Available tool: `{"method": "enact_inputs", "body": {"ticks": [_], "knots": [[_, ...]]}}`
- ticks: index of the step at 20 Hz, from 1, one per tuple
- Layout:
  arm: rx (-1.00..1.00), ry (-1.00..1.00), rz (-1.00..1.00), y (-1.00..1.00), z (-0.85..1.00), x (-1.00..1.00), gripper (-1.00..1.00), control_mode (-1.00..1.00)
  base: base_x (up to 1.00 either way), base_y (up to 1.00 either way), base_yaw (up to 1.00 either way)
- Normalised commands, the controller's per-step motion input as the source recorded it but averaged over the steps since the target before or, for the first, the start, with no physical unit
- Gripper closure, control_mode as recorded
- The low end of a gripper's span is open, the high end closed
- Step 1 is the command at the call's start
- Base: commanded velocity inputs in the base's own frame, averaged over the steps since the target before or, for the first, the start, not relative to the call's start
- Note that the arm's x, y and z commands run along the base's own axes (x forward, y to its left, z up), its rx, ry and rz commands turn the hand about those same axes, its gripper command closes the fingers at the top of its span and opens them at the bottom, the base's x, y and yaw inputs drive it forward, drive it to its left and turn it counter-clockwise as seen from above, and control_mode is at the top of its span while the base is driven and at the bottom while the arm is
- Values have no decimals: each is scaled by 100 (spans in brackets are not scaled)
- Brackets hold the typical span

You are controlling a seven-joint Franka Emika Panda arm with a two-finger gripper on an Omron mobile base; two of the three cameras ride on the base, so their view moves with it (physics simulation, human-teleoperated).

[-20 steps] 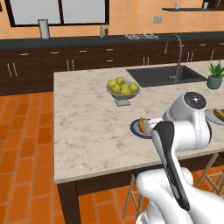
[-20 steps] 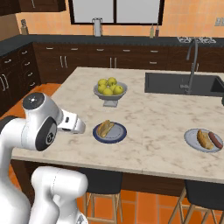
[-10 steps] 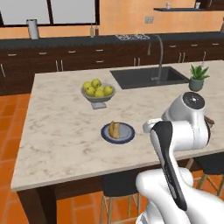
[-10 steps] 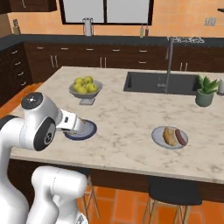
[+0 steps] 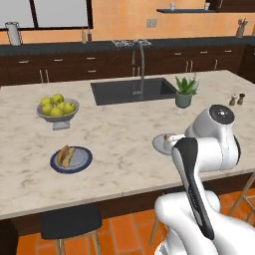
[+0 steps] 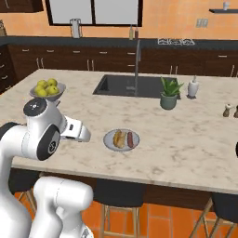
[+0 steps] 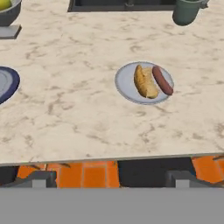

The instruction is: Place one bun and one sausage from the bowl on each plate.

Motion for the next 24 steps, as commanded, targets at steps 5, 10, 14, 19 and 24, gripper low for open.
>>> {"method": "enact_inputs", "body": {"ticks": [5,10,14,19,24], "knots": [[0,0,0,0,0,0,-100,100,-4,-100,0],[0,0,0,0,0,0,-100,100,0,-100,0],[0,0,0,0,0,0,-100,100,0,-100,0],[0,0,0,0,0,0,-100,100,7,-93,0],[0,0,0,0,0,0,-100,100,48,-69,-4]]}}
